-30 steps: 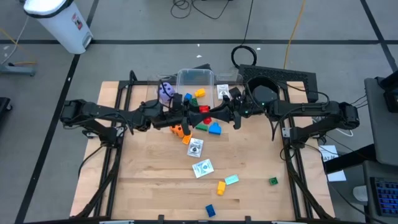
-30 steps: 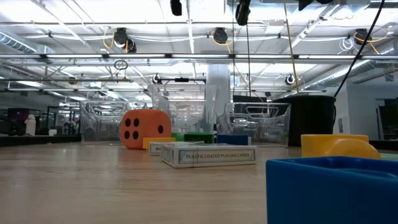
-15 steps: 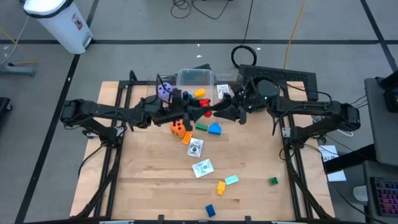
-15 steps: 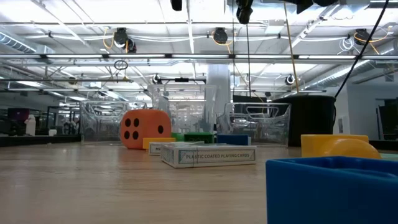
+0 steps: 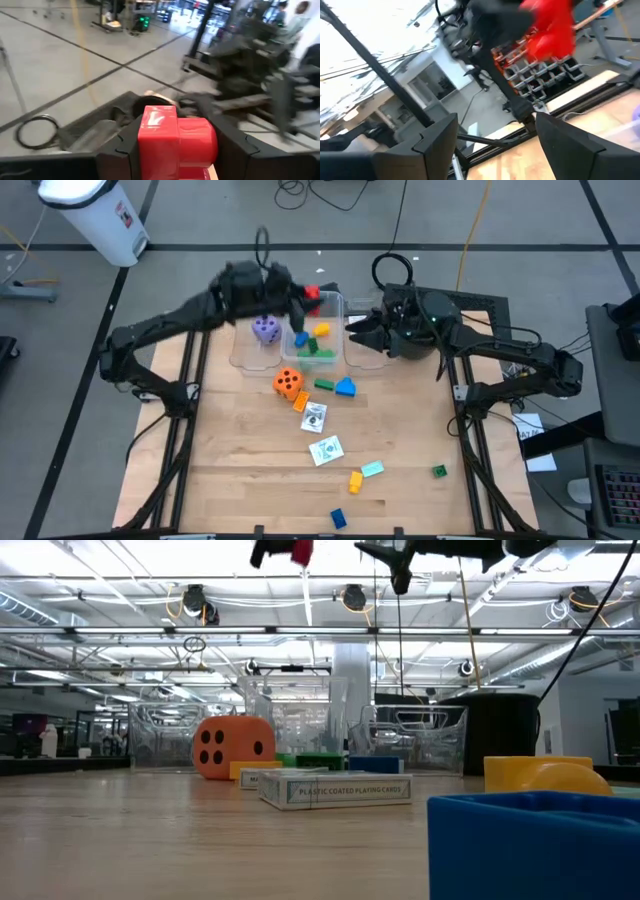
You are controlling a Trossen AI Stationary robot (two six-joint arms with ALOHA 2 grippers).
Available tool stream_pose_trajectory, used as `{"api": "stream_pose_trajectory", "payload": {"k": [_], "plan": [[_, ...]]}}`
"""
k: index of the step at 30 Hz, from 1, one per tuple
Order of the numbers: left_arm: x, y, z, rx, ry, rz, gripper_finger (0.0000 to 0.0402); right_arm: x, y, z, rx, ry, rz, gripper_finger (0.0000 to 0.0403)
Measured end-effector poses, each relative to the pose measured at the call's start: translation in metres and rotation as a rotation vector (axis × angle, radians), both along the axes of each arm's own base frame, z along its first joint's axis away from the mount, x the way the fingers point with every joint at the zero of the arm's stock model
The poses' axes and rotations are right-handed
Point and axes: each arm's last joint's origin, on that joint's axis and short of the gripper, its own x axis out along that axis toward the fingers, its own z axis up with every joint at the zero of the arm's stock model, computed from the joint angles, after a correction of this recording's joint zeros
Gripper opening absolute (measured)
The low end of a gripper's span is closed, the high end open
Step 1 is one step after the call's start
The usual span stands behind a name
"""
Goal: Pick & Place Toys
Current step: Put the red two stud game piece into the middle transparent bin
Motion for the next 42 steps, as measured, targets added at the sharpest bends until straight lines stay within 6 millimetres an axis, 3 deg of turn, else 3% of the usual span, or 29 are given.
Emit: {"api": "stream_pose_trajectory", "payload": {"k": [3,8,14,21,26,33,42], "plan": [[-0.005,0.034,-0.010,-0.026,0.050,0.018,0.0169,0.002,-0.002,-0.005,0.005,0.032,-0.034,0.0262],[0.012,0.083,-0.056,-0.139,0.165,-0.044,0.0169,0.003,-0.005,-0.011,-0.008,0.088,-0.151,0.0263],[0.033,0.113,-0.119,-0.225,0.357,-0.105,0.0169,0.003,-0.006,-0.015,0.001,0.129,-0.216,0.0263],[0.045,0.118,-0.176,-0.269,0.604,-0.133,0.0169,0.005,-0.003,-0.018,0.011,0.162,-0.238,0.0263],[0.056,0.112,-0.199,-0.270,0.678,-0.187,0.0169,0.006,0.001,-0.021,0.017,0.187,-0.286,0.0263],[0.074,0.096,-0.212,-0.185,0.780,-0.279,0.0169,0.008,0.006,-0.023,0.023,0.215,-0.288,0.0263],[0.093,0.099,-0.217,-0.162,0.894,-0.314,0.0169,0.010,0.012,-0.025,0.022,0.229,-0.319,0.0263]]}}
